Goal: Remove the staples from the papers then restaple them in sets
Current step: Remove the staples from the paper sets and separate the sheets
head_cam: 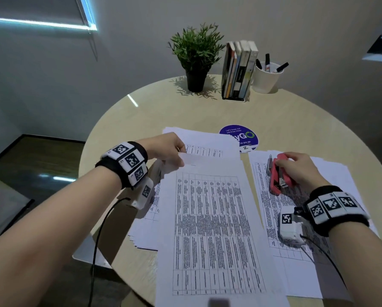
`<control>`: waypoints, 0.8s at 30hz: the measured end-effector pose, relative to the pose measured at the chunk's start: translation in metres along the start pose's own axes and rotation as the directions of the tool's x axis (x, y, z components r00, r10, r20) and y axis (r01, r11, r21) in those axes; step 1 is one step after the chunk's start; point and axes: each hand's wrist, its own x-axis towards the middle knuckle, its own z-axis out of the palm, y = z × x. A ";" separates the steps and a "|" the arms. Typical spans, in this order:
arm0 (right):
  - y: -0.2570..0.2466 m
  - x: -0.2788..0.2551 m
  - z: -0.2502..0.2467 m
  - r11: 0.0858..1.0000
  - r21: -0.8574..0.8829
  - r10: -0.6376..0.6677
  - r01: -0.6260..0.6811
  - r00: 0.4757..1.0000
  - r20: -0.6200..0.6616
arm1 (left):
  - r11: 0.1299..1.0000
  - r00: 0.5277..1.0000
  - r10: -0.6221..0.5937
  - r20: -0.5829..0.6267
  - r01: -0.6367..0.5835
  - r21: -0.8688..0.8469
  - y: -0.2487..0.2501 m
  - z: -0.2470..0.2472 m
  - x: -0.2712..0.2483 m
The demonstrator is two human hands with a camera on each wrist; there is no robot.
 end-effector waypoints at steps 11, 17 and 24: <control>-0.057 -0.046 0.023 0.955 -0.174 -0.220 0.241 0.967 0.131 | 0.989 0.973 0.069 -0.220 -0.038 0.143 0.006 0.028 -0.009; -0.085 -0.077 0.081 0.779 -0.410 -0.345 0.475 0.870 0.351 | 0.851 0.991 0.114 -0.069 -0.061 0.521 0.004 0.051 -0.031; -0.082 -0.078 0.122 0.651 -0.592 -0.321 0.475 0.879 0.352 | 0.851 0.993 0.101 0.059 -0.117 0.512 -0.011 0.074 -0.043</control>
